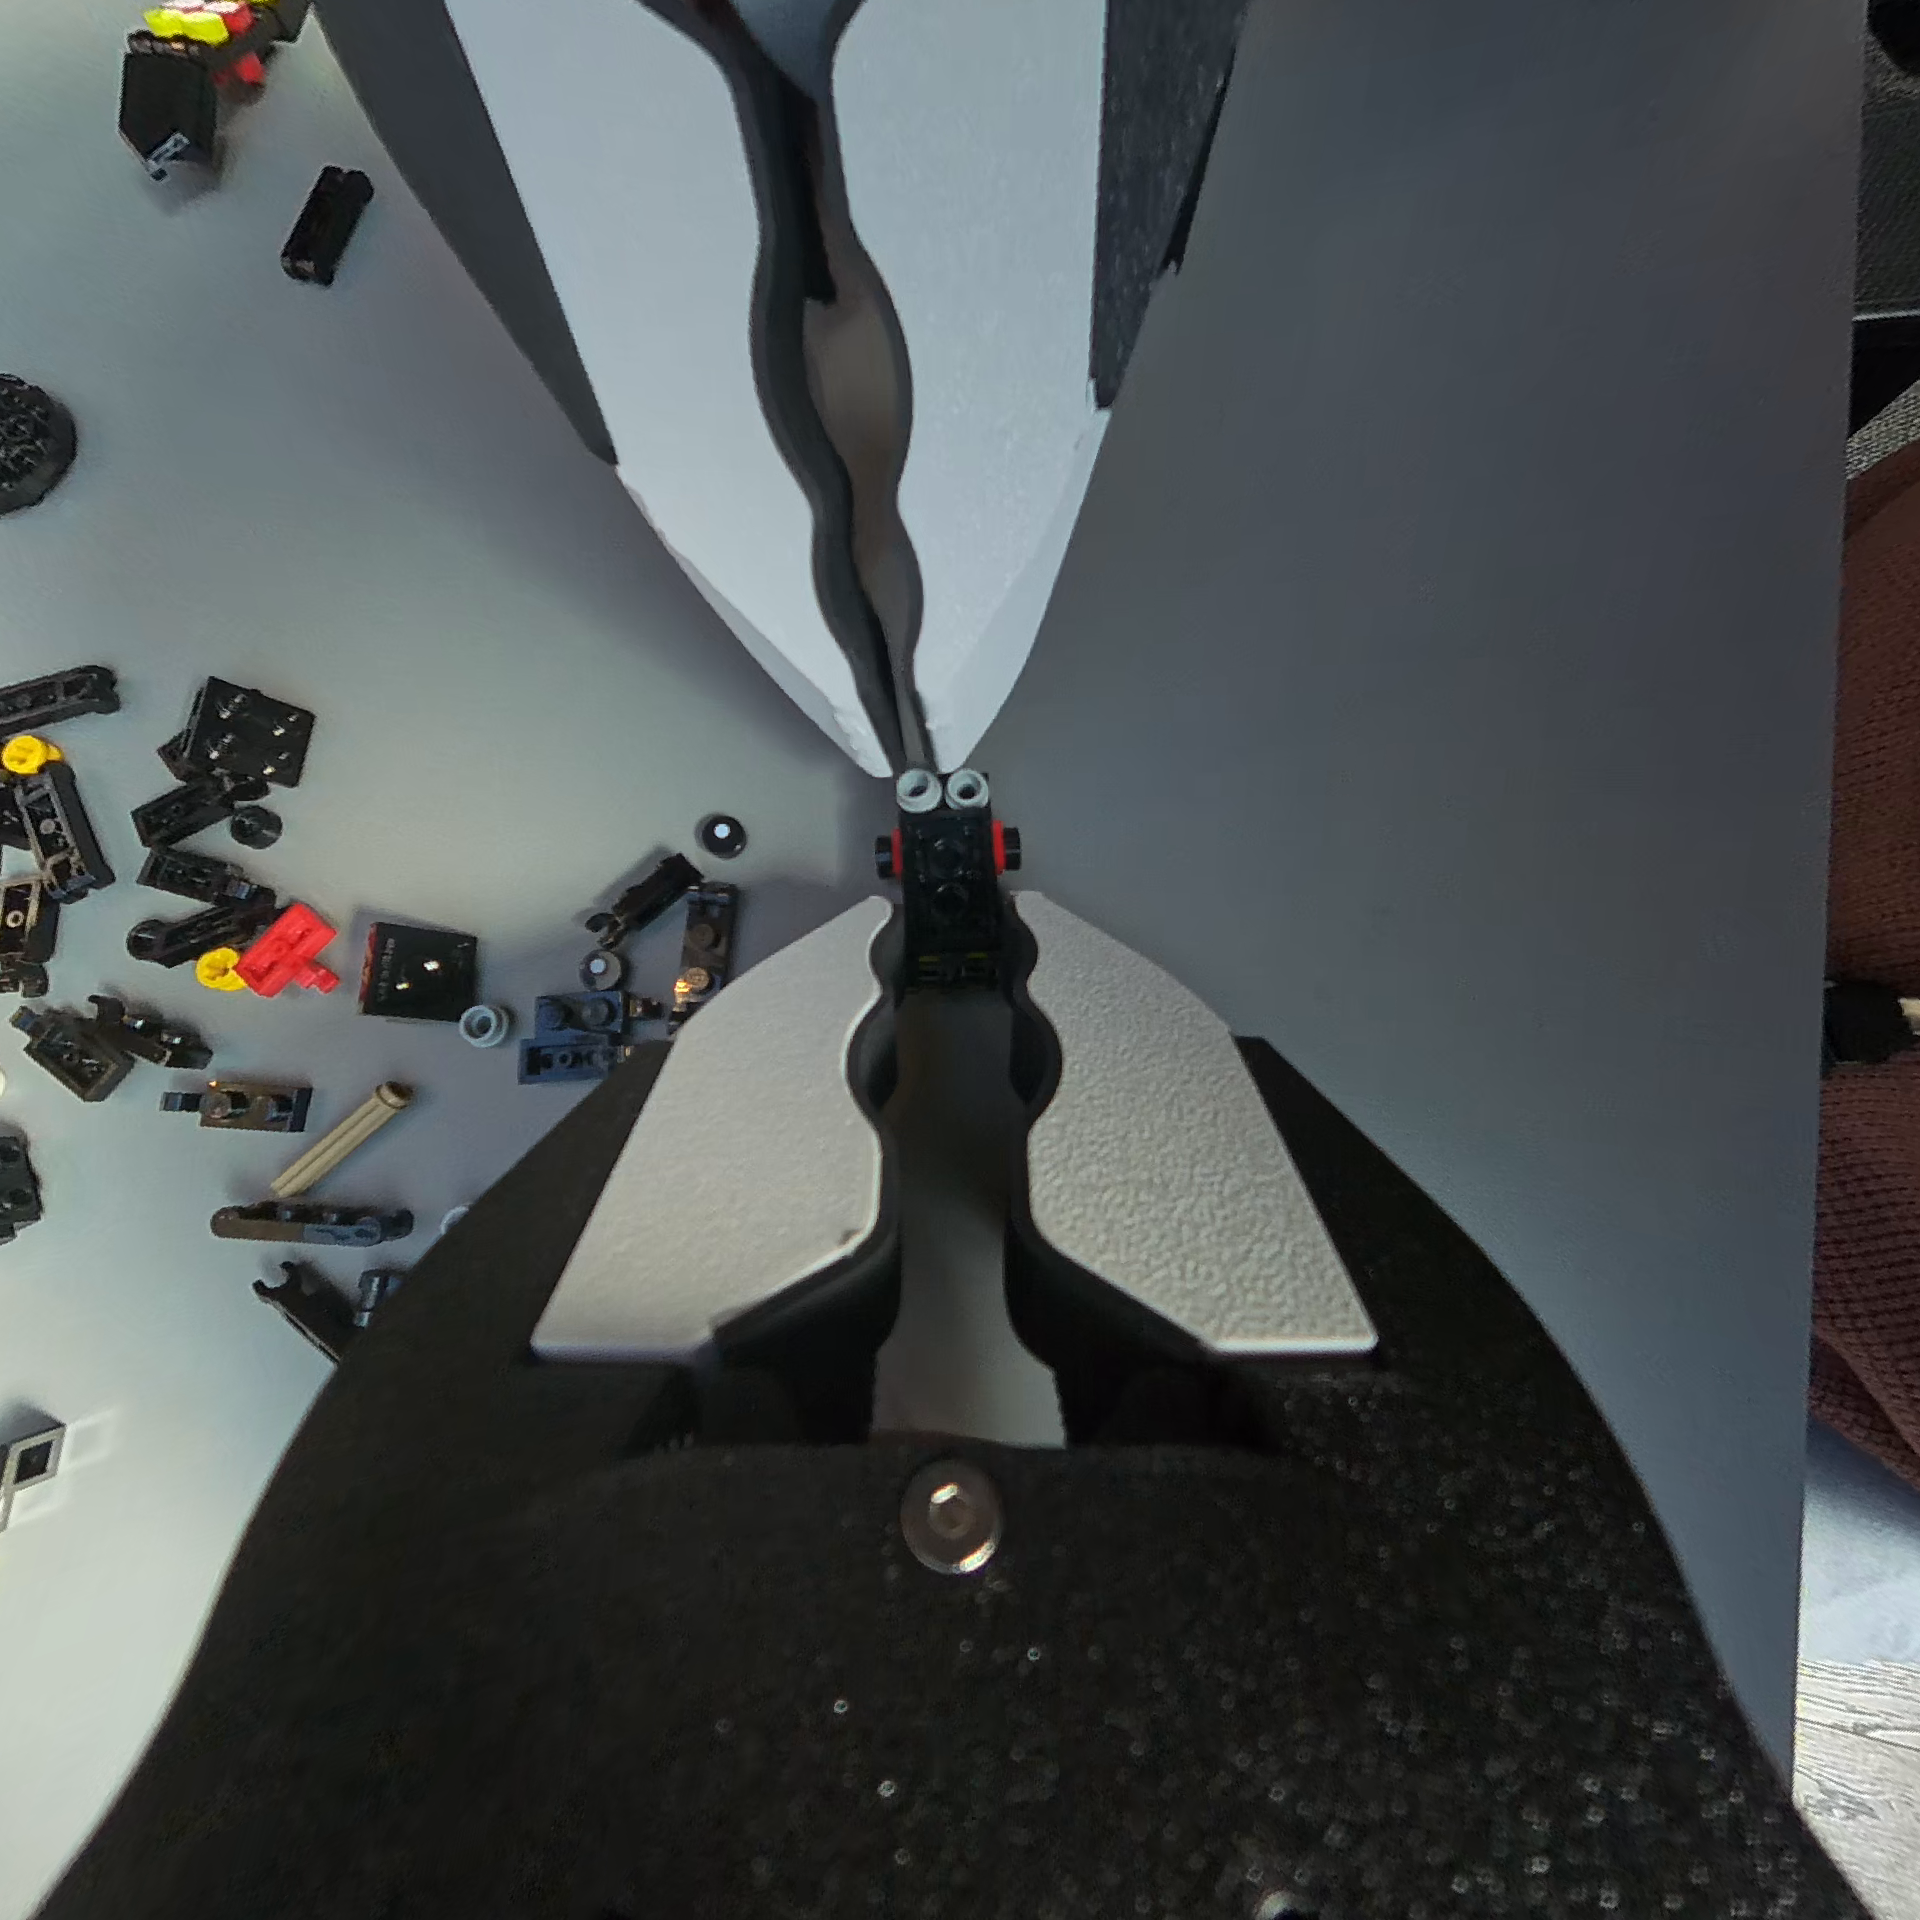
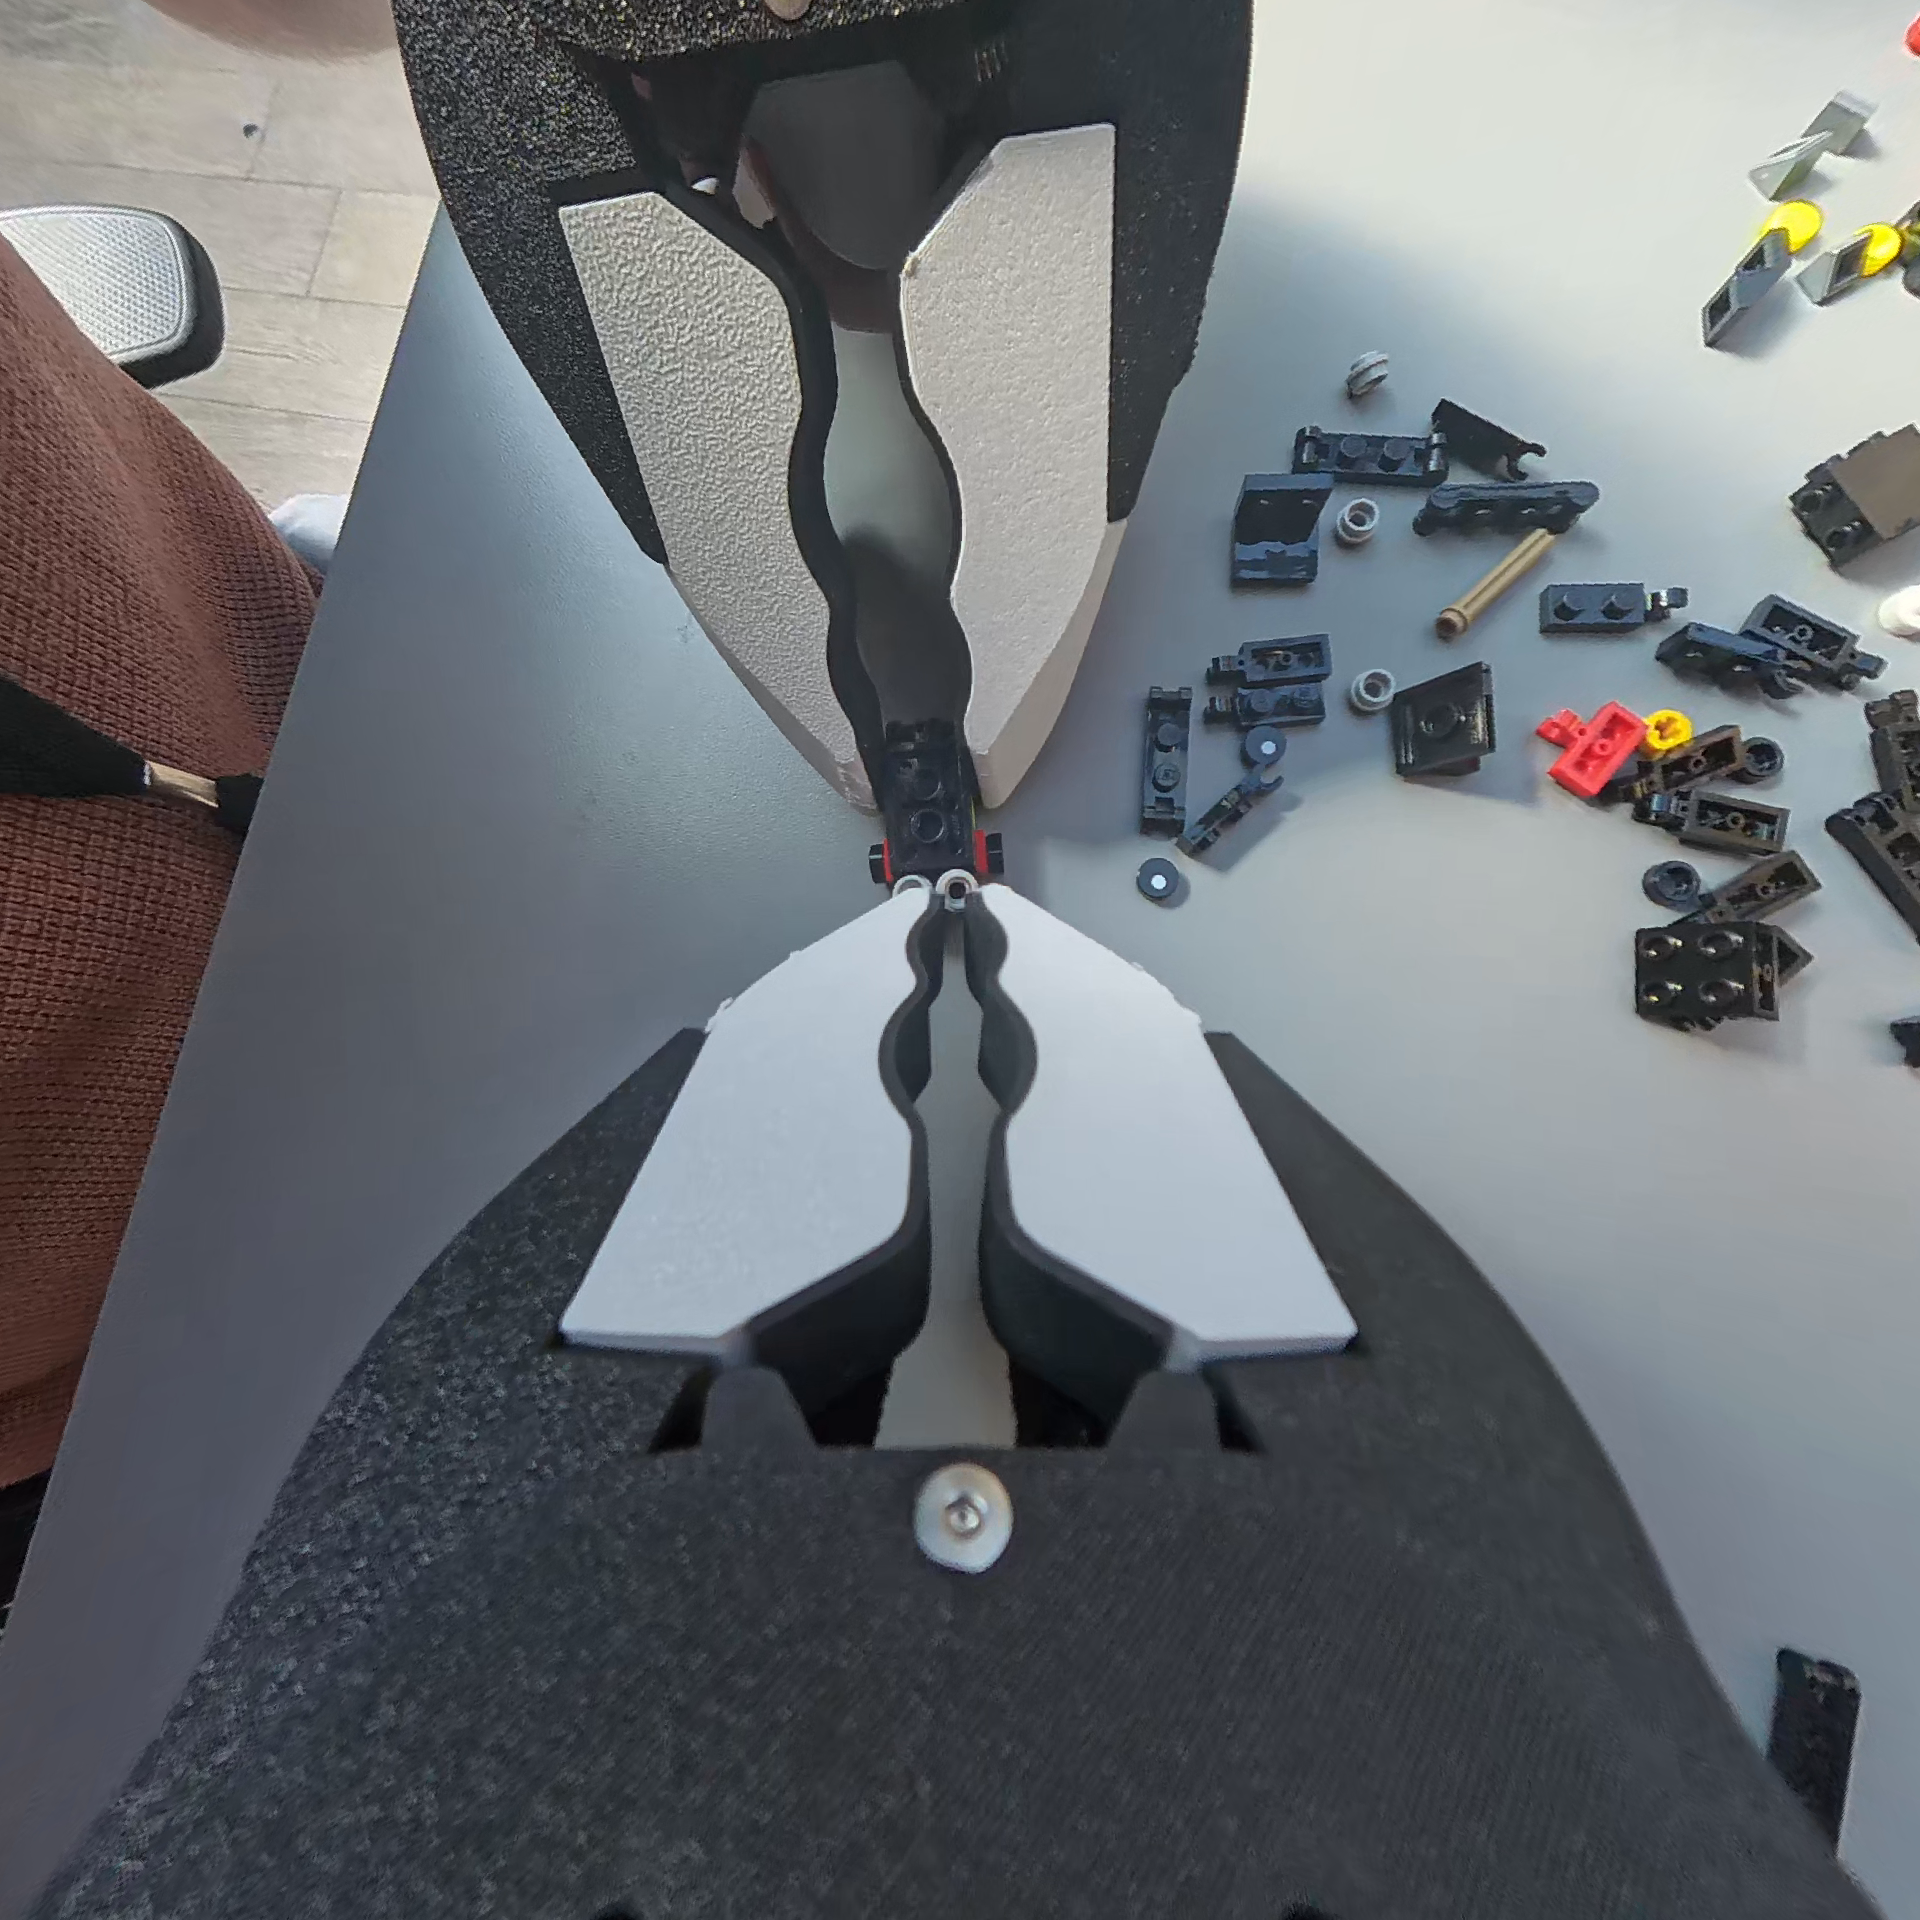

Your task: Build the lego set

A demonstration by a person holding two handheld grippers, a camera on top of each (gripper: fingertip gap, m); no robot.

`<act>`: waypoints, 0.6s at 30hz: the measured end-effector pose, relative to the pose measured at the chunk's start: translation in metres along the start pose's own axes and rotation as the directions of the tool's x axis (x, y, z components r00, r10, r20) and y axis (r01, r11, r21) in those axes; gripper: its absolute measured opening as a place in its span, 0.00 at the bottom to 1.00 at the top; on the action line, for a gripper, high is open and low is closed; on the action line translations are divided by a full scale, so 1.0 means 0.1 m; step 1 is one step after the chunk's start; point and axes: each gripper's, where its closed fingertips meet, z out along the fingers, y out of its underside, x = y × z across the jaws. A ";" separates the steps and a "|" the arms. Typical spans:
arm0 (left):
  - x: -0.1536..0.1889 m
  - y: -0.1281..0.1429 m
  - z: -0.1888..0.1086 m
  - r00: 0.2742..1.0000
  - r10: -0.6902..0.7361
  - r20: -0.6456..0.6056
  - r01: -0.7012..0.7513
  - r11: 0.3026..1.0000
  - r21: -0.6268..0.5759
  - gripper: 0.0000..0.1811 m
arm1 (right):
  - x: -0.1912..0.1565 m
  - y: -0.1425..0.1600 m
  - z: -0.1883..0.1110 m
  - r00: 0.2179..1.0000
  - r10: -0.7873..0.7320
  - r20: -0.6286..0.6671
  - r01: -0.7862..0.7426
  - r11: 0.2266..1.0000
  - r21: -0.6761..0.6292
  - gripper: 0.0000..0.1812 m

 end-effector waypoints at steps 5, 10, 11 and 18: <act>0.00 0.00 0.00 1.000 0.000 -0.002 0.000 1.000 0.000 0.10 | 0.00 0.00 0.01 1.000 0.000 -0.002 0.000 1.000 0.003 0.03; 0.00 0.00 0.00 1.000 -0.002 -0.003 0.002 1.000 0.000 0.09 | -0.01 -0.01 0.01 1.000 0.002 0.008 -0.002 1.000 0.000 0.03; 0.00 0.00 0.00 1.000 -0.002 -0.003 0.002 1.000 0.000 0.10 | 0.00 -0.01 0.00 1.000 -0.001 0.006 0.001 1.000 -0.001 0.03; 0.00 0.00 0.00 1.000 -0.006 -0.008 0.006 1.000 0.002 0.09 | 0.04 -0.03 -0.01 0.999 -0.030 -0.038 0.030 0.999 -0.012 0.00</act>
